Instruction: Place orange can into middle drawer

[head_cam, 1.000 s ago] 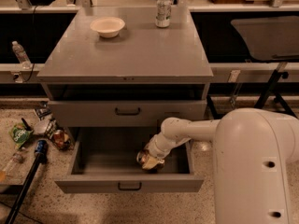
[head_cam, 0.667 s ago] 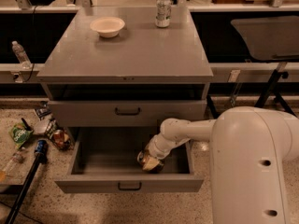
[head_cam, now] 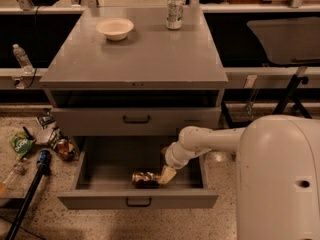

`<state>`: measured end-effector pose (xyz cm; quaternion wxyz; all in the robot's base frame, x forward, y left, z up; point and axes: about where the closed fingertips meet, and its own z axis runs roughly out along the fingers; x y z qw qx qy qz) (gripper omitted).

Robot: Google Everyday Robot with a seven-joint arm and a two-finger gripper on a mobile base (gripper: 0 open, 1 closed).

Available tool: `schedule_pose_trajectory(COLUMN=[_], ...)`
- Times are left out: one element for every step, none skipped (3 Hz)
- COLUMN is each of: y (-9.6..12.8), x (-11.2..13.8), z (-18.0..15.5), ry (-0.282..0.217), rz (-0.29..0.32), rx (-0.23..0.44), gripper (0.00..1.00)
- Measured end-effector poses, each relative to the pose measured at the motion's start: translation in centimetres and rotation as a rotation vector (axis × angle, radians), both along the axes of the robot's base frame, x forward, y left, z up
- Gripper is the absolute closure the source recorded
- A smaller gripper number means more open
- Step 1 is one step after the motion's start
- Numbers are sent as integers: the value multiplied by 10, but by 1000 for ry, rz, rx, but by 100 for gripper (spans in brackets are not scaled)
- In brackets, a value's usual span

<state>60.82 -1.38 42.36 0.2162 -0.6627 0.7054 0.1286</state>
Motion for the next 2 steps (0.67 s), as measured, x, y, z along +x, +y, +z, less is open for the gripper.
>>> schedule_pose_trajectory(y=[-26,-57], x=[-6,-22], z=[26,58], ry=[2,16], rz=[-58,-93], rx=[18,68], gripper=[22,23])
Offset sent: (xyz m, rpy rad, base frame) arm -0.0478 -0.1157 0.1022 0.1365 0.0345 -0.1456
